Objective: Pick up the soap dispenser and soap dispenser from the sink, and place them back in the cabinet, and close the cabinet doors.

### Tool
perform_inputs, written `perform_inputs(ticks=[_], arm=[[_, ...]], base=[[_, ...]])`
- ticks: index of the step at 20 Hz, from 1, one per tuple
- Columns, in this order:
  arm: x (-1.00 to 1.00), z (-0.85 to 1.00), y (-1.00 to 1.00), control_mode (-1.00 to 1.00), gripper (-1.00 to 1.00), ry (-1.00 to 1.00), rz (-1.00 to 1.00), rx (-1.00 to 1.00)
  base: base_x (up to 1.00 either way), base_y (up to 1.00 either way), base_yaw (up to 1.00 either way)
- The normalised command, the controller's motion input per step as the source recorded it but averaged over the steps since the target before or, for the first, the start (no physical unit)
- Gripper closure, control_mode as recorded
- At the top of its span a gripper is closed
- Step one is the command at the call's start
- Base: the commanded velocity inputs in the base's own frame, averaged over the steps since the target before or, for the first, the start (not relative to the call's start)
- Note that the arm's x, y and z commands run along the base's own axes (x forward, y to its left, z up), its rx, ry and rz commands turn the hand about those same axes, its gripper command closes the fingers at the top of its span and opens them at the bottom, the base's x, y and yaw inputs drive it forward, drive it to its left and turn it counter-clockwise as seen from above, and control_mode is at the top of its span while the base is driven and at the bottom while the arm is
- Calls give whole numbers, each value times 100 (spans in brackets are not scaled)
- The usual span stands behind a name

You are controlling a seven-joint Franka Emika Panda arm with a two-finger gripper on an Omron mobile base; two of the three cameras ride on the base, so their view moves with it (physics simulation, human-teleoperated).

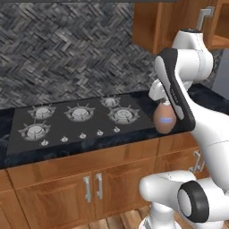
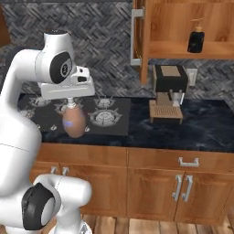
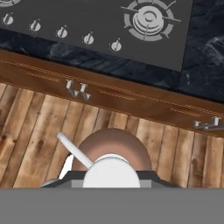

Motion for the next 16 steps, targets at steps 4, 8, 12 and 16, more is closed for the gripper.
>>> perform_inputs(ticks=[4, 8, 12, 16], arm=[[0, 0, 0, 100, 100, 0, 0, 0], [0, 0, 0, 100, 100, 0, 0, 0], [0, 0, 0, 100, 100, 0, 0, 0], [0, 0, 0, 100, 100, 0, 0, 0]], base=[[5, -60, 5], [8, -66, 4], [10, -77, 6], [15, -76, 8]])
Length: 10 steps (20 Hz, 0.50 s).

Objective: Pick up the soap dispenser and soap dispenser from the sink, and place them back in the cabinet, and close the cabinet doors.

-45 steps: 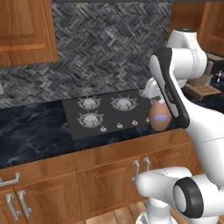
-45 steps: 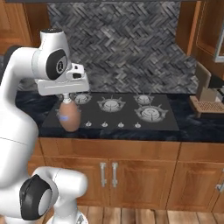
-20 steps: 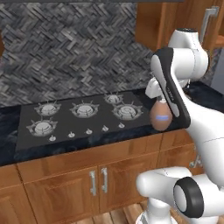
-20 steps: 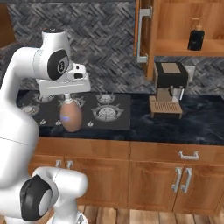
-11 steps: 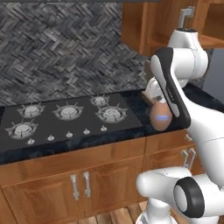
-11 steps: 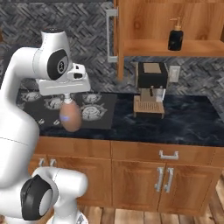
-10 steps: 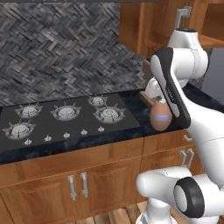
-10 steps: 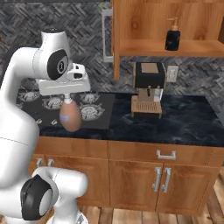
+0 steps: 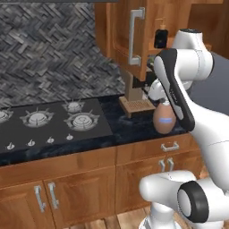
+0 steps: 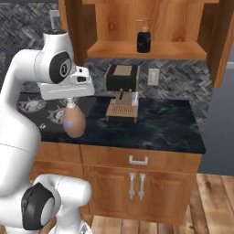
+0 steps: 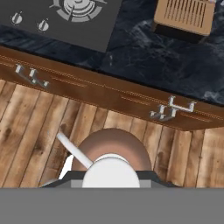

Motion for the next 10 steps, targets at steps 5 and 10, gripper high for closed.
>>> perform_inputs(ticks=[5, 10], arm=[[0, 0, 0, 100, 100, 0, 0, 0], [0, 0, 0, 100, 100, 0, 0, 0]], base=[[23, -70, 11], [36, -52, 10]])
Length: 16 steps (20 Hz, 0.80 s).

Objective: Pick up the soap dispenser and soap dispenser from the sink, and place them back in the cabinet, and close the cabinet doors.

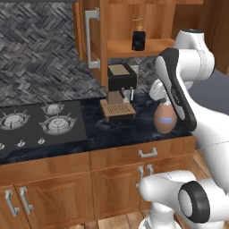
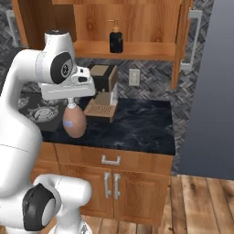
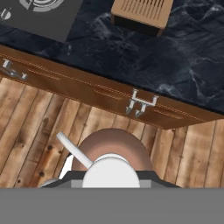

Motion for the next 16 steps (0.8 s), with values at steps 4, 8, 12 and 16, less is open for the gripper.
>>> perform_inputs(ticks=[4, 8, 12, 16], arm=[[0, 0, 0, 100, 100, 0, 0, 0], [0, 0, 0, 100, 100, 0, 0, 0], [0, 0, 0, 100, 100, 0, 0, 0], [0, 0, 0, 100, 100, 0, 0, 0]], base=[[54, -27, 4], [59, -33, 8], [52, -37, 11], [49, -24, 7]])
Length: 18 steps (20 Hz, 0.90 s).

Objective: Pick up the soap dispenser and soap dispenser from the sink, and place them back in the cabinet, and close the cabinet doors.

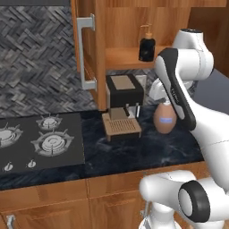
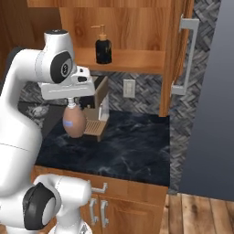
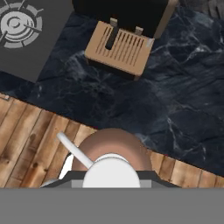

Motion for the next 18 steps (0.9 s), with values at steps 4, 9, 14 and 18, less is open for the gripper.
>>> perform_inputs(ticks=[4, 9, 14, 18], arm=[[0, 0, 0, 100, 100, 0, 0, 0], [0, 0, 0, 100, 100, 0, 0, 0], [0, 0, 0, 100, 100, 0, 0, 0], [0, 0, 0, 100, 100, 0, 0, 0]], base=[[53, -4, 0], [48, -4, 0], [16, -21, 0], [0, -30, 0]])
